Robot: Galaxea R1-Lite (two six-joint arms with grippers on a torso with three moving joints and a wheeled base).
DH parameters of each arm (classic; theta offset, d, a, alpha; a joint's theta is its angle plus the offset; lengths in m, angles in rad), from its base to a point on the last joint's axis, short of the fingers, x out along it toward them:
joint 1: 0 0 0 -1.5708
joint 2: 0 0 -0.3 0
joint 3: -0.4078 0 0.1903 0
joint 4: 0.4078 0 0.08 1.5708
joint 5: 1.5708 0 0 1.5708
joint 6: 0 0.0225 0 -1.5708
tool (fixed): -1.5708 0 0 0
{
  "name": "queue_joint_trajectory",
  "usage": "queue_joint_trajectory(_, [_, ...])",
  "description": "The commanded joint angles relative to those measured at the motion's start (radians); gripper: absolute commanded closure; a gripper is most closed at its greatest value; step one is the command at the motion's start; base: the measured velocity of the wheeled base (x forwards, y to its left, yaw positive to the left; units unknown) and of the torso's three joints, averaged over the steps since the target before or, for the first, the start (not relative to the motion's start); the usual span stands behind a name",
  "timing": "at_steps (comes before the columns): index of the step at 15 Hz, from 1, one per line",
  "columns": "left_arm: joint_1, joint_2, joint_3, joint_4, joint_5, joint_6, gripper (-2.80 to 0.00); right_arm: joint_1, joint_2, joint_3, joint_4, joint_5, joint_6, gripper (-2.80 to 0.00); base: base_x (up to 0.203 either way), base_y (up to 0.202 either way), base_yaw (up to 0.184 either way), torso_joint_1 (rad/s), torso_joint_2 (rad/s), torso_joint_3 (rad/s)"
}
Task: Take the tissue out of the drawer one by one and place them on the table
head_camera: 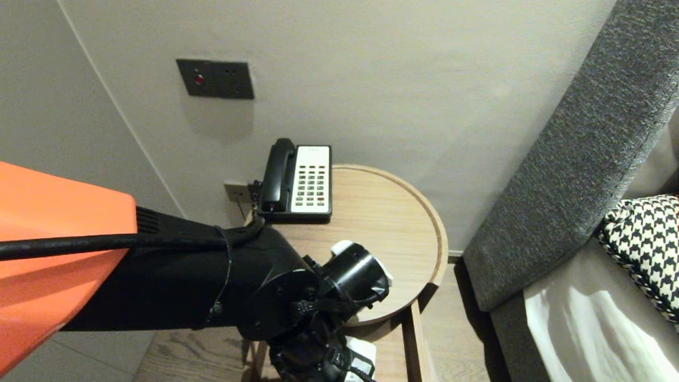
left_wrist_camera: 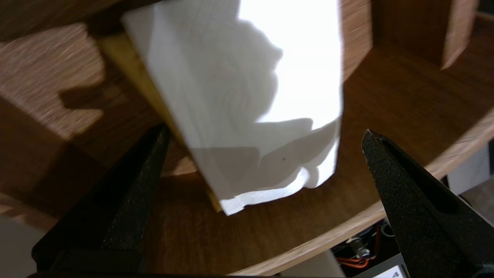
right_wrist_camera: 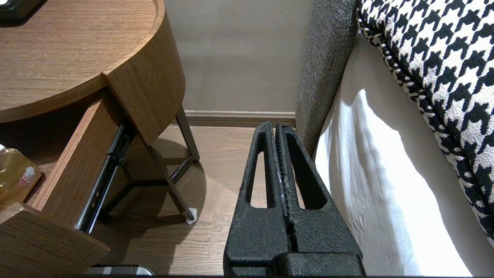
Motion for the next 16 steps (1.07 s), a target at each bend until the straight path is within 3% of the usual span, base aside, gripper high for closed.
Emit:
queue_joint_trajectory(1, [-0.006, 0.046, -0.049, 0.041, 0.002, 0.008, -2.8, 0.0, 0.002, 0.04, -0.001, 0.0, 0.0, 0.0, 0.0, 0.0, 0.0, 0.0, 0.0, 0.0])
queue_joint_trajectory(4, [-0.015, 0.069, -0.052, 0.051, 0.035, 0.01, -2.8, 0.0, 0.002, 0.04, -0.001, 0.0, 0.0, 0.0, 0.0, 0.0, 0.0, 0.0, 0.0, 0.0])
queue_joint_trajectory(16, [-0.022, 0.074, -0.058, 0.046, 0.041, 0.007, -2.8, 0.0, 0.002, 0.04, -0.001, 0.0, 0.0, 0.0, 0.0, 0.0, 0.0, 0.0, 0.0, 0.0])
